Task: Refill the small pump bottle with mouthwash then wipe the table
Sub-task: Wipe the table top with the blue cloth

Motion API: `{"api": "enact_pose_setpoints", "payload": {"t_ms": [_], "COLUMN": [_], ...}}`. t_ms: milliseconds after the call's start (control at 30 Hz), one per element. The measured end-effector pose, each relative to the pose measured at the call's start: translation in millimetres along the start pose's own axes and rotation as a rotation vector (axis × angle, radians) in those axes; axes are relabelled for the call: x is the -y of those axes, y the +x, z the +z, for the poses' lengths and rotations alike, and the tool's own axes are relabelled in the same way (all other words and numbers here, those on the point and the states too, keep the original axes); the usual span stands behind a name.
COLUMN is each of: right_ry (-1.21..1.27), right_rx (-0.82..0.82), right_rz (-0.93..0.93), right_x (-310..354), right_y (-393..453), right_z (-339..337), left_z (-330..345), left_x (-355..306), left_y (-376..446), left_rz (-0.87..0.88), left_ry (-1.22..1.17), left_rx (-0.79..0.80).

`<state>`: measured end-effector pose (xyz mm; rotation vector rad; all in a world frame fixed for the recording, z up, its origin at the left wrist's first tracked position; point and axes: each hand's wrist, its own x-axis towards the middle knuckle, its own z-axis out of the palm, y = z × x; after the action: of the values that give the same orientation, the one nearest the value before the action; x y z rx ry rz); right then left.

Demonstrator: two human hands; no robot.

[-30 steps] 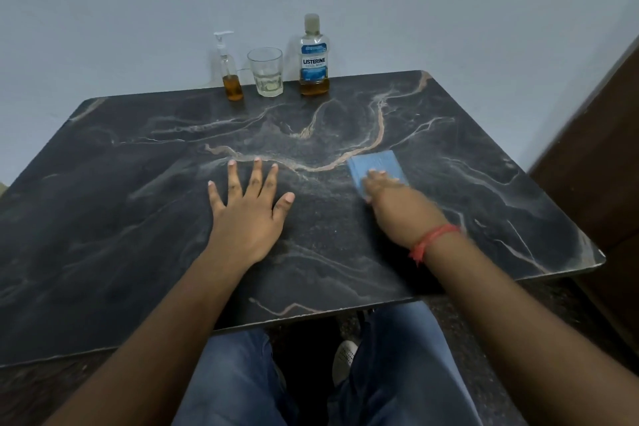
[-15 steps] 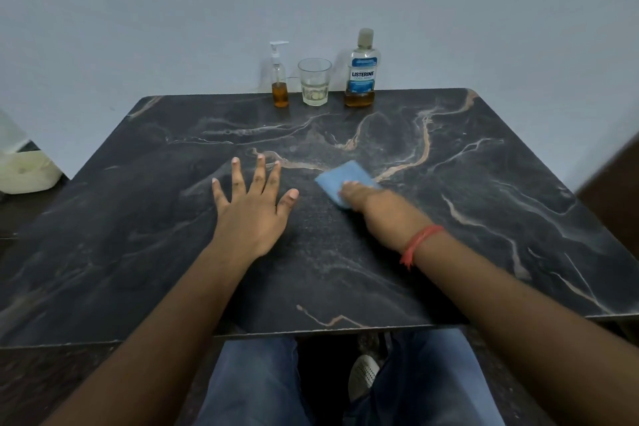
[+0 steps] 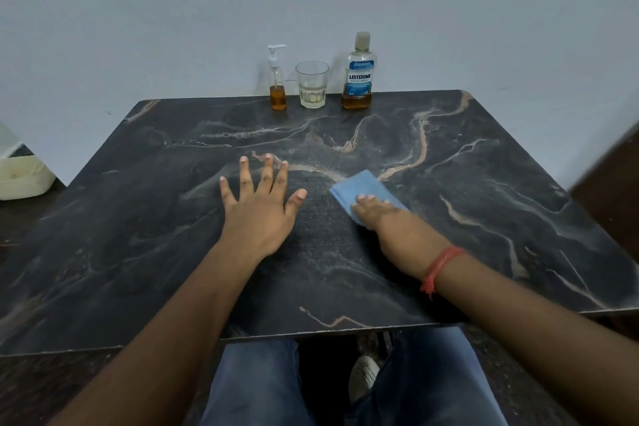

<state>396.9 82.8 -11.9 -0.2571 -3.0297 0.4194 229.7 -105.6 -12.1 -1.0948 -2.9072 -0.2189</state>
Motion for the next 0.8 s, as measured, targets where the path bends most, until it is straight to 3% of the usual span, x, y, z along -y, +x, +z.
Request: {"api": "enact_pose_setpoints", "payload": {"t_ms": [67,200,333,500,633,767,800], "right_ry": [0.046,0.013,0.053,0.014,0.068,0.046,0.053], "right_rx": [-0.004,-0.101,0.031,-0.147,-0.030,-0.172,-0.155], "right_rz": [0.004,0.315,0.106,0.384,0.148,0.427,0.418], "right_x": [-11.8,-40.4,-22.5,-57.2,-39.5,-70.4,-64.6], "right_y": [-10.8,-19.4,-38.5,-73.6,-103.9,-124.8,-129.8], "right_z": [-7.4,-34.2,-12.5,-43.7,-23.4,-53.4,-54.1], "left_z": [-0.7,-0.4,2.4,6.8,12.6,16.6,18.0], "left_x": [-5.8,-16.1,-28.8,-44.7,-60.2,-70.6,-73.7], "left_y": [3.5,7.6,9.6,12.4,12.6,15.0,14.6], "left_rz": [0.011,0.031,0.050,0.075,0.106,0.126,0.134], "left_ry": [0.005,-0.003,-0.014,-0.038,-0.034,-0.040,-0.040], "left_rx": [0.006,0.009,0.035,0.043,0.047,0.049,0.046]}}
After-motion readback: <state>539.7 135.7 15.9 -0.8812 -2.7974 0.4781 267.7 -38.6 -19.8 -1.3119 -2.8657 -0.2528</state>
